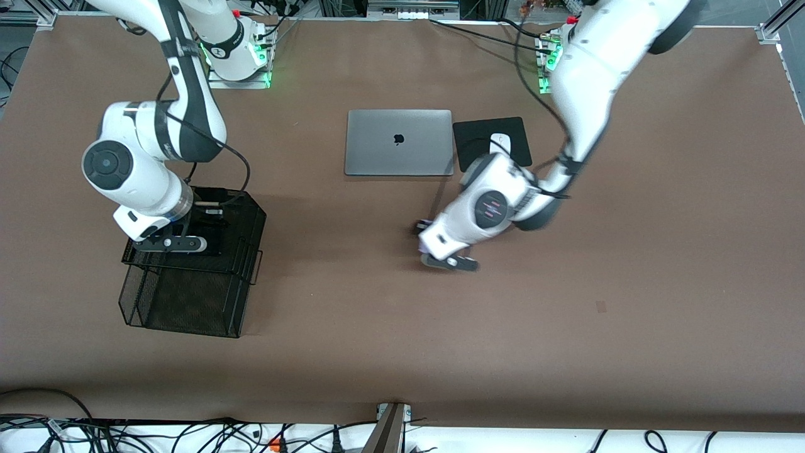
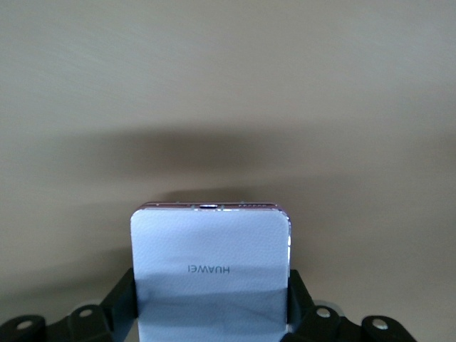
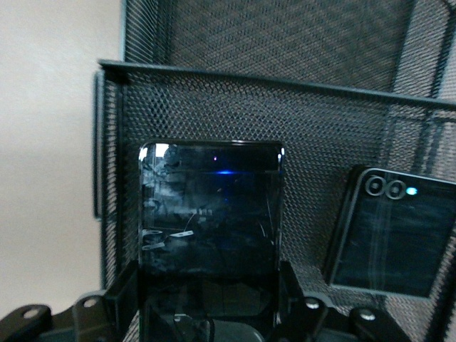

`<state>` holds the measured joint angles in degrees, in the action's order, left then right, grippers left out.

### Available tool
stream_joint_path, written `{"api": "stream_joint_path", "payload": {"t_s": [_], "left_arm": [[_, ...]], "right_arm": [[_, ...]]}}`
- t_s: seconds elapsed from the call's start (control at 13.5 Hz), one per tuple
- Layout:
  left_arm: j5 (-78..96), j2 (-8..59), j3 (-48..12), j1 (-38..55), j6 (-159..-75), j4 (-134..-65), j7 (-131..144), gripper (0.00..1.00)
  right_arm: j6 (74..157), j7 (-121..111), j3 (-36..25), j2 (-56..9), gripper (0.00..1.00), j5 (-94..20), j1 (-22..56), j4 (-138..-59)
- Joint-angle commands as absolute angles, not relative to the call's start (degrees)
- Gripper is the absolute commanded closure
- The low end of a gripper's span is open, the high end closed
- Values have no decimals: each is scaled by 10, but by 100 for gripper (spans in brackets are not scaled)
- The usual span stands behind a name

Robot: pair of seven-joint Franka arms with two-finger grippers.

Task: Place phones with both arms
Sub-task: 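Release the black phone in the basket while the left gripper sets down the white phone, then grasp the white phone with the right gripper while the left gripper withdraws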

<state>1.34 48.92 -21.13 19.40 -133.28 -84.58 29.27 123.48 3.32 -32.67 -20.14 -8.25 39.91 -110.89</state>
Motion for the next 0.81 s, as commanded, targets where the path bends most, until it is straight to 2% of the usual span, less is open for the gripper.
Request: {"api": "stream_joint_path", "payload": {"t_s": [0.0,0.07,0.15,0.3,0.52,0.74], "left_arm": [[17,504,-200,228,-1365,-838,318,18],[17,502,-199,235,-1363,-838,317,0],[17,498,-200,232,-1359,-838,321,0],[17,476,-194,215,-1317,-836,319,0],[4,390,-189,155,-1154,-833,309,0],[-96,302,-189,112,-996,-829,285,0]], "right_arm": [[1252,19,-324,-218,68,-105,399,-1103],[1251,19,-324,-219,5,-105,396,-1100],[1248,16,-324,-218,0,-105,393,-1095],[1231,-3,-325,-212,0,-105,388,-1078],[1115,-11,-336,-206,0,-102,387,-991],[995,3,-333,-210,0,-98,392,-891]]}}
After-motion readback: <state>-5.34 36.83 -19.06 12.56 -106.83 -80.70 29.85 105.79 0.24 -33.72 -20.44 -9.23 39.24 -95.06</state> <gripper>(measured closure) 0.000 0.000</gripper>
